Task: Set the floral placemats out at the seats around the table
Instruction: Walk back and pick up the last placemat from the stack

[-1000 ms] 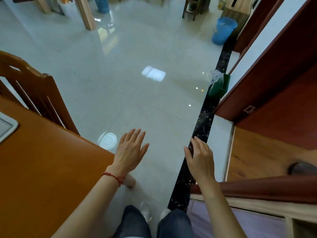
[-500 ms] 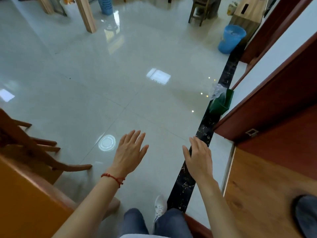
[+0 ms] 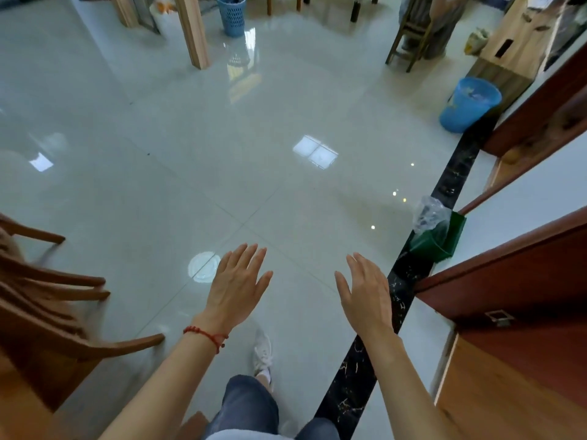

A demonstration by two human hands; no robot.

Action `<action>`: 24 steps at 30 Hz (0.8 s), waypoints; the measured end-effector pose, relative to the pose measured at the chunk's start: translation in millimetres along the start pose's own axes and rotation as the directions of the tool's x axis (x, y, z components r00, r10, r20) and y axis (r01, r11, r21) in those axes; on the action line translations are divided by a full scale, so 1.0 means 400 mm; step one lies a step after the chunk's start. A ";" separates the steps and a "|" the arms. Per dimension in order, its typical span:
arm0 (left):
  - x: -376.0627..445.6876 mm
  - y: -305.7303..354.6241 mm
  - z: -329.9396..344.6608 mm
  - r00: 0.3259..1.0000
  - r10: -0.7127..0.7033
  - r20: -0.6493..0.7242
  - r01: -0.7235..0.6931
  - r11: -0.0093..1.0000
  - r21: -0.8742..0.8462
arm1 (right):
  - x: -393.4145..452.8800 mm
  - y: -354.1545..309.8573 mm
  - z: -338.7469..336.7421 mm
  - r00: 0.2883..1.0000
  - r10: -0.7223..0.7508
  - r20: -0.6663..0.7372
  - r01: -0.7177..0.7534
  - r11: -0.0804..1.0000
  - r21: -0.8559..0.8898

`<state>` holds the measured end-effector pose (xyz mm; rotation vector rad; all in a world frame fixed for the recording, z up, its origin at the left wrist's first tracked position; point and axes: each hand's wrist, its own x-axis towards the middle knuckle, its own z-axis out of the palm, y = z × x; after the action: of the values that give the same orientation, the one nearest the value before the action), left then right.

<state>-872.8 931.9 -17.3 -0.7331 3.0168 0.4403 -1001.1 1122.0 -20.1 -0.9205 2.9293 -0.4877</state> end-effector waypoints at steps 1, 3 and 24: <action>0.033 -0.018 -0.007 1.000 -0.011 -0.003 0.011 1.000 0.008 | 0.040 -0.013 0.007 1.000 -0.013 -0.008 0.013 1.000 -0.006; 0.094 -0.055 -0.025 1.000 -0.028 -0.008 0.028 1.000 0.006 | 0.121 -0.044 0.020 0.999 -0.042 -0.001 0.042 0.999 -0.002; 0.450 -0.438 -0.171 0.869 -0.471 -0.151 0.473 0.881 -0.024 | 0.816 -0.454 0.176 0.808 -0.581 0.097 0.576 0.814 0.077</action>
<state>-950.0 683.3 -11.6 -1.5150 2.8092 0.3558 -1161.2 777.5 -11.1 -1.7799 2.4712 -0.4867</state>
